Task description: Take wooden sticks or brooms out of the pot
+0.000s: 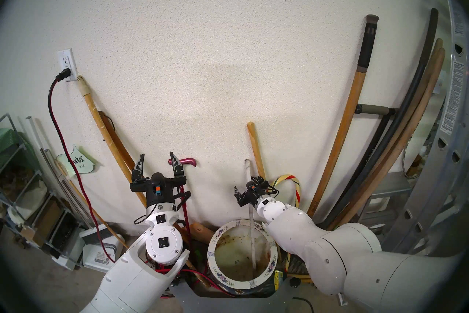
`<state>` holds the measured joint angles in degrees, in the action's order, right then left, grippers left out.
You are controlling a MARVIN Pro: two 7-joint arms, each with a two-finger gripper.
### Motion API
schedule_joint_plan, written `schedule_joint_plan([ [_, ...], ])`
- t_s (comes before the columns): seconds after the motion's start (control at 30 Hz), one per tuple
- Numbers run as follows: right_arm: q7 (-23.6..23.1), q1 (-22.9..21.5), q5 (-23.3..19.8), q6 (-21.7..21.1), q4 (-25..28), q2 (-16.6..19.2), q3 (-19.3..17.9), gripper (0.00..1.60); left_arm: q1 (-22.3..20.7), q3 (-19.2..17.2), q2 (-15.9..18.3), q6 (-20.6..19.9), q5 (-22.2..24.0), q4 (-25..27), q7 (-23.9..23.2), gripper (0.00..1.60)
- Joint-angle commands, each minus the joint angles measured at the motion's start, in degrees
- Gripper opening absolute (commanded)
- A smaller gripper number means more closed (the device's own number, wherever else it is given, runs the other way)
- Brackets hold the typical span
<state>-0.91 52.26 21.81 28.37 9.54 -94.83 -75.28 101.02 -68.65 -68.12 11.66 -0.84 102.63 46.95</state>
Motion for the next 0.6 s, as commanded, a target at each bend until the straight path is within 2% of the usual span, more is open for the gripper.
schedule_joint_plan([
  [0.0, 3.07, -3.09, 0.38, 0.37, 1.35, 0.19, -0.03, 1.6, -0.07, 0.0, 0.02, -0.14, -0.01, -0.05, 0.01, 1.6],
  [0.13, 3.73, -3.48, 0.72, 0.2, 1.34, 0.22, -0.3, 1.55, -0.12, 0.11, 0.14, -0.13, 0.06, -0.05, 0.13, 1.6],
  [0.17, 3.9, -3.54, 0.8, 0.18, 1.33, 0.22, -0.36, 1.12, -0.13, 0.14, 0.17, -0.13, 0.08, -0.05, 0.16, 1.6],
  [0.23, 4.39, -3.69, 1.0, 0.21, 1.22, 0.21, -0.46, 0.39, -0.16, 0.2, 0.23, -0.14, 0.12, -0.05, 0.24, 1.6],
  [0.27, 4.8, -3.74, 1.16, 0.31, 1.13, 0.2, -0.48, 0.17, -0.18, 0.23, 0.27, -0.14, 0.15, -0.05, 0.27, 1.6],
  [0.3, 5.03, -3.8, 1.3, 0.38, 1.04, 0.22, -0.52, 0.08, -0.19, 0.26, 0.3, -0.15, 0.17, -0.05, 0.3, 1.6],
  [0.4, 5.0, -3.8, 1.6, 0.42, 0.8, 0.42, -0.72, 0.01, -0.23, 0.35, 0.38, -0.15, 0.23, -0.05, 0.39, 1.6],
  [0.57, 4.82, -3.56, 2.03, 0.98, 0.46, 0.76, -1.03, 0.0, -0.3, 0.5, 0.55, -0.16, 0.35, -0.05, 0.56, 1.6],
])
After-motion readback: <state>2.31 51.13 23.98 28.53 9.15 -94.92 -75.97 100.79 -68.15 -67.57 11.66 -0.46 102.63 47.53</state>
